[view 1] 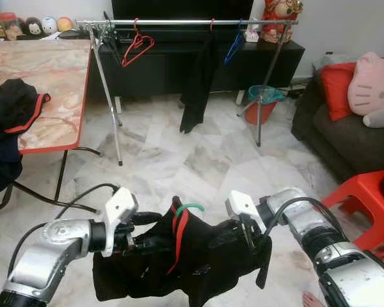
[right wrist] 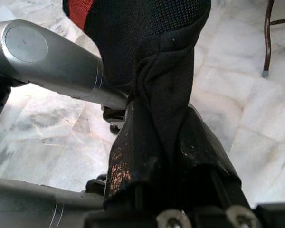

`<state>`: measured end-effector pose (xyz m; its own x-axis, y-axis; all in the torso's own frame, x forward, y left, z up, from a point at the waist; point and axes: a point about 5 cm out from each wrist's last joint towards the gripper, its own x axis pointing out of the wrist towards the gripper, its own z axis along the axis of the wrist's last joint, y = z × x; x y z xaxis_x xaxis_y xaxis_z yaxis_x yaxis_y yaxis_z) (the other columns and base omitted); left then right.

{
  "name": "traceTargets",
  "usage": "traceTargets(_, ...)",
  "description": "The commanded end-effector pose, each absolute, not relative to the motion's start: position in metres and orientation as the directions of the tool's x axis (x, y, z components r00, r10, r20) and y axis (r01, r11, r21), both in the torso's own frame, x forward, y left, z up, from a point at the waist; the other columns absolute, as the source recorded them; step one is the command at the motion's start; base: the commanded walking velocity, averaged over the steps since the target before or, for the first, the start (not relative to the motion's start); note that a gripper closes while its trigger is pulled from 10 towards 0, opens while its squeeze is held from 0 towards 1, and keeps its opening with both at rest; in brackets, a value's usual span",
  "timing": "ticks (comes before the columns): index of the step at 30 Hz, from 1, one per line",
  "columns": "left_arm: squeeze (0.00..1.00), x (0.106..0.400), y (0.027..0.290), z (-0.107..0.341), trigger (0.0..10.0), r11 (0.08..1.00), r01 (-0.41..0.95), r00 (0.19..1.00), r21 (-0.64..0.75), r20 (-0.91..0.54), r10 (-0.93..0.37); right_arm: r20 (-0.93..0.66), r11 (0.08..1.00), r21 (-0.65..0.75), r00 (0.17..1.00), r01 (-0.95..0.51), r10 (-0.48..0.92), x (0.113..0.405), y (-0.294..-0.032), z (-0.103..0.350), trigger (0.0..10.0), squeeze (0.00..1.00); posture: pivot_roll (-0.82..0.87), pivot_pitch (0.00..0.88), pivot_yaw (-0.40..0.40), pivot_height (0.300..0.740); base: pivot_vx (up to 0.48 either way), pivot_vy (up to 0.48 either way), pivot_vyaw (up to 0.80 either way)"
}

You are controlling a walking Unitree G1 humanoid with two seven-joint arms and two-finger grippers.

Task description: Hang hanger

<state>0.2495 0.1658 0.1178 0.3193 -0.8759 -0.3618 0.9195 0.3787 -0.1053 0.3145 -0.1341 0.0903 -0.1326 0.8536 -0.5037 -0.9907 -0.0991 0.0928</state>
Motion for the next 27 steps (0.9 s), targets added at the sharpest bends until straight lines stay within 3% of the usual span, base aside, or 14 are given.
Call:
traceTargets(1,0.00,0.2502,0.1640,0.1167,10.0,0.375,0.923,0.317,-0.089,-0.377,-0.870,-0.492,-0.130,0.060,-0.143,-0.990,0.859,0.3163,-0.1316,0.0974,0.0,0.00,0.12,0.000,-0.131,0.740,0.000,0.000,0.00)
traceTargets(5,0.00,0.2503,0.1631,0.1158,10.0,0.378,0.921,0.320,-0.088,-0.379,-0.868,-0.488,-0.143,0.054,-0.151,-0.988,0.860,0.3163,-0.1300,0.0990,0.0,0.00,0.11,0.000,-0.131,0.740,0.000,0.000,0.00)
traceTargets(6,0.00,0.2501,0.1631,0.1158,9.3,0.381,0.920,0.322,-0.091,-0.378,-0.868,-0.488,-0.143,0.053,-0.151,-0.988,0.860,0.3164,-0.1299,0.0993,0.0,0.00,0.11,0.000,-0.131,0.740,0.000,0.000,0.00)
traceTargets(7,0.00,0.2501,0.1633,0.1157,3.9,0.385,0.918,0.325,-0.093,-0.378,-0.867,-0.487,-0.143,0.052,-0.150,-0.988,0.860,0.3165,-0.1297,0.0995,0.0,0.00,0.12,0.000,-0.131,0.740,0.000,0.000,0.00)
traceTargets(8,0.00,0.2503,0.1638,0.1156,3.9,0.391,0.915,0.331,-0.093,-0.380,-0.864,-0.484,-0.142,0.049,-0.148,-0.989,0.862,0.3169,-0.1293,0.1000,0.0,0.00,0.12,0.000,-0.131,0.740,0.000,0.000,0.00)
traceTargets(9,0.00,0.2495,0.1646,0.1159,0.0,0.389,0.916,0.328,-0.097,-0.378,-0.866,-0.482,-0.140,0.048,-0.146,-0.989,0.864,0.3170,-0.1291,0.1002,0.0,0.00,0.12,0.000,-0.131,0.740,0.000,0.000,0.00)
traceTargets(27,0.00,0.2425,0.1614,0.1167,0.0,0.336,0.931,0.266,-0.146,-0.361,-0.894,-0.473,-0.134,0.038,-0.136,-0.990,0.871,0.3182,-0.1273,0.1026,0.0,0.00,0.11,0.004,-0.132,0.740,0.000,0.000,0.00)
